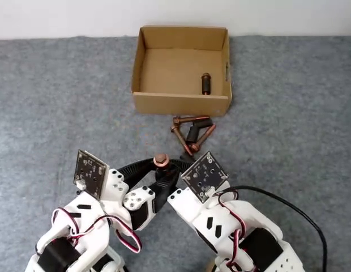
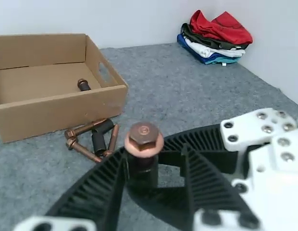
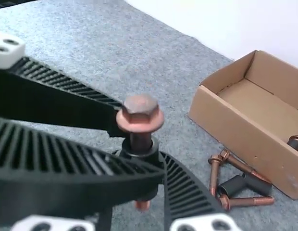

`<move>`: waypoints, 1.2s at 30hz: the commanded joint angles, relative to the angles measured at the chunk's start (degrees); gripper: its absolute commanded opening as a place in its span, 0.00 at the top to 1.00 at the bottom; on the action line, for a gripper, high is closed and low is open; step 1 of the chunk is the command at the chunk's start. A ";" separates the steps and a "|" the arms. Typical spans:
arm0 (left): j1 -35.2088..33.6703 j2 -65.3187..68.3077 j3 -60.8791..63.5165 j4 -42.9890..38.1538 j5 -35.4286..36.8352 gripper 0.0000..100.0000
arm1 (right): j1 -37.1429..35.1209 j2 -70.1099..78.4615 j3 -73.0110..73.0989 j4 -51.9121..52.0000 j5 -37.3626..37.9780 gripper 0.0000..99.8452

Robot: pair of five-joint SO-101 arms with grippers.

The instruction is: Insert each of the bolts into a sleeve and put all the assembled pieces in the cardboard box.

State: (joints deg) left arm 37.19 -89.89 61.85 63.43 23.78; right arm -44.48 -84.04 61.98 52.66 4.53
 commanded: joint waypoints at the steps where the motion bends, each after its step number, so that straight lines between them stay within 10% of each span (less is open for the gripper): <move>1: 1.32 0.53 0.04 1.32 -1.14 0.81 | 1.01 -0.75 -3.78 -1.89 0.44 0.99; 25: -7.56 0.53 -12.00 6.15 -7.65 0.81 | 1.10 -0.75 -3.78 -1.89 0.18 0.99; 36: -30.42 0.09 -3.82 5.71 -8.35 1.00 | 19.03 11.56 -16.70 4.26 -13.10 0.99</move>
State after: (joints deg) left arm 12.66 -89.80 55.16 69.41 16.40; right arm -31.21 -78.15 54.24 55.21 -4.35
